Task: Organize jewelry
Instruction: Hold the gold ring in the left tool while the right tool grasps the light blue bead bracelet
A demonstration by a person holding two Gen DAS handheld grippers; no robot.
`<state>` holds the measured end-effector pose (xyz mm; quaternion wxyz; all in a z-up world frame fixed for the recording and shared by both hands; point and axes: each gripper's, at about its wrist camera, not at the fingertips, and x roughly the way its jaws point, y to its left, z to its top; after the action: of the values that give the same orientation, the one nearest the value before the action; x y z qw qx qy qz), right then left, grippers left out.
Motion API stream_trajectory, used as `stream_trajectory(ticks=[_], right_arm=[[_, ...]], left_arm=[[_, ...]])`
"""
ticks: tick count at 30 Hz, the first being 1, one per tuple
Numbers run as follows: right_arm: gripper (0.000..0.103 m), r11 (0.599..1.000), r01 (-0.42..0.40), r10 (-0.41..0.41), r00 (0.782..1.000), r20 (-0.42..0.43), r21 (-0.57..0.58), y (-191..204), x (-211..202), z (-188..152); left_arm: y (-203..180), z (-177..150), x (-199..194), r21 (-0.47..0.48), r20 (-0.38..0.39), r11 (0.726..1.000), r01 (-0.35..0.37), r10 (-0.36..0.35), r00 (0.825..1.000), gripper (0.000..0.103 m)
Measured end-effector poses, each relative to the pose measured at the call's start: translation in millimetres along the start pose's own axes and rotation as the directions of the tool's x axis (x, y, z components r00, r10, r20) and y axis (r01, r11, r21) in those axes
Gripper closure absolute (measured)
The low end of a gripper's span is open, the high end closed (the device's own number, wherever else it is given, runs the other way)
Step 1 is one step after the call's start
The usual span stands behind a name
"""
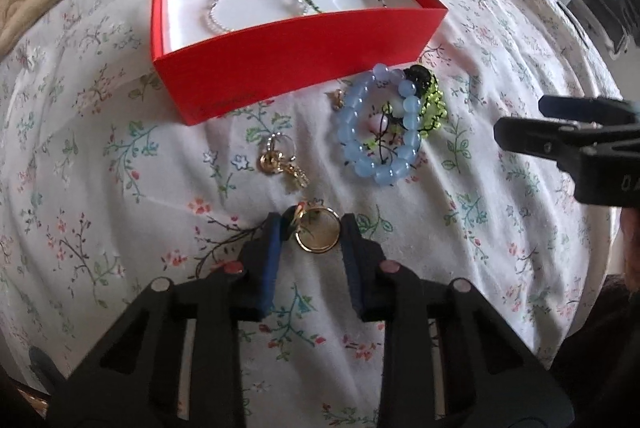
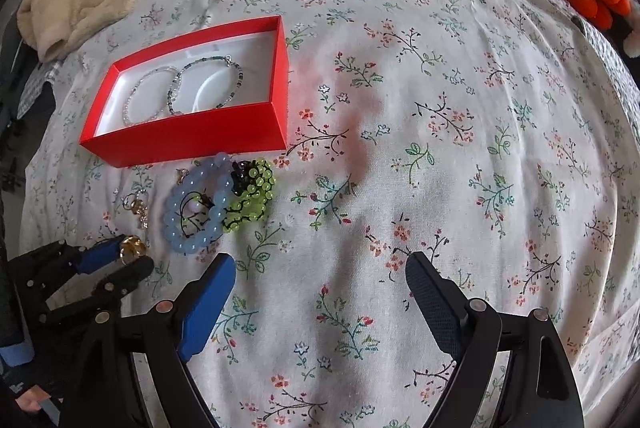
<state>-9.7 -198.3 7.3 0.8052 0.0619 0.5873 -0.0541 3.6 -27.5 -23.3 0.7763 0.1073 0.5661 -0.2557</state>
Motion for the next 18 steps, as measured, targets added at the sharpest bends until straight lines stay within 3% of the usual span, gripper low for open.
stream_trajectory(ticks=[6, 18], right_arm=[[0.015, 1.000, -0.009, 0.009, 1.000, -0.007, -0.001, 5, 2, 3], [0.015, 0.997, -0.063, 0.062, 0.998, -0.032, -0.039, 29, 8, 7]], left_arm=[[6, -3, -6, -0.017, -0.002, 1.000, 0.006, -0.006, 1.000, 0.071], [31, -16, -26, -0.021, 0.026, 0.997, -0.068, 0.068, 0.997, 0.071]])
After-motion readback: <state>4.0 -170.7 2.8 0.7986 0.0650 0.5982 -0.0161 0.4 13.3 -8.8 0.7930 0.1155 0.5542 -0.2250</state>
